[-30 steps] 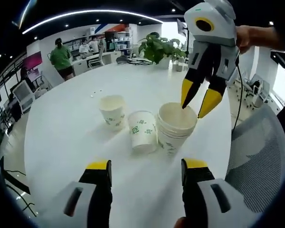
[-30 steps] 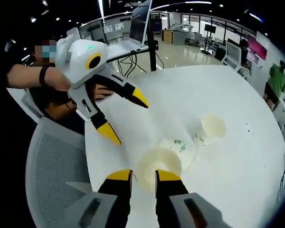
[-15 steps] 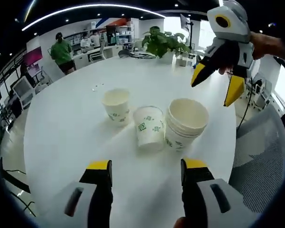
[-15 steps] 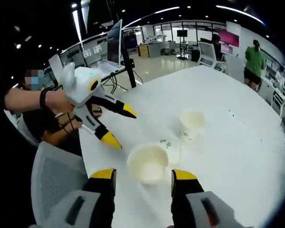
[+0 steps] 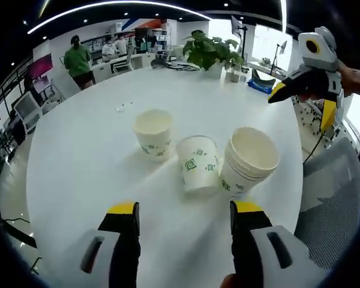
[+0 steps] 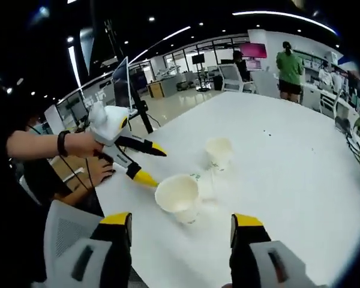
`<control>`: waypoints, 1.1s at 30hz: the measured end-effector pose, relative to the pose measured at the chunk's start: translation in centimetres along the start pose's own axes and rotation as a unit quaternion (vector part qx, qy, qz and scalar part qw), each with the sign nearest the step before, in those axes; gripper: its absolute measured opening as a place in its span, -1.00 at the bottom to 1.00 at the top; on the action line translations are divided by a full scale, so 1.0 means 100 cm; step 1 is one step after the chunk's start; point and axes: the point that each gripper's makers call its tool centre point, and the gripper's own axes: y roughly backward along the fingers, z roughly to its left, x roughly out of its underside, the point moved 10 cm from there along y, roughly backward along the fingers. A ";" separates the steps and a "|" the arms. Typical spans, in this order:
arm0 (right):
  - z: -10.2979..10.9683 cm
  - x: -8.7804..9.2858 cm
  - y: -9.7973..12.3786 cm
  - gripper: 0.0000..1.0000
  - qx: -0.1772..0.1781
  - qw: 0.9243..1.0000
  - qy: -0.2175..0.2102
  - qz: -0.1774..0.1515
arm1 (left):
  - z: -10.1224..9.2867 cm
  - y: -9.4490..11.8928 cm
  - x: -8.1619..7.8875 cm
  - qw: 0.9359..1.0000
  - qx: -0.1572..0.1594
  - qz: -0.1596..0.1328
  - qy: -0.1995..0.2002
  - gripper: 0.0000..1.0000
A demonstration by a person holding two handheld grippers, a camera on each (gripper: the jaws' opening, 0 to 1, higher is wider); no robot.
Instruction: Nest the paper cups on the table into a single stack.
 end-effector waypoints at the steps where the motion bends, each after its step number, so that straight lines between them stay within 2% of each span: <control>1: 0.000 0.003 0.002 0.33 0.002 1.000 -0.006 -0.002 | -0.001 0.001 0.000 1.000 0.001 -0.002 0.003 0.19; 10: 0.002 0.026 0.018 0.32 0.018 0.999 -0.048 -0.019 | 0.003 -0.019 -0.011 1.000 0.016 -0.003 0.010 0.15; 16: -0.002 0.043 0.025 0.31 0.027 0.997 -0.066 -0.019 | 0.003 -0.036 -0.022 1.000 0.024 0.002 0.012 0.13; 25: -0.007 0.054 0.036 0.30 0.035 0.996 -0.082 -0.017 | 0.002 -0.053 -0.029 0.999 0.035 0.015 0.007 0.10; 32: -0.009 0.061 0.035 0.30 0.033 0.995 -0.092 -0.016 | 0.001 -0.075 -0.029 0.999 0.035 0.031 0.015 0.05; 33: -0.010 0.061 0.034 0.30 0.032 0.995 -0.092 -0.016 | -0.003 -0.072 -0.030 0.999 0.034 0.036 0.016 0.04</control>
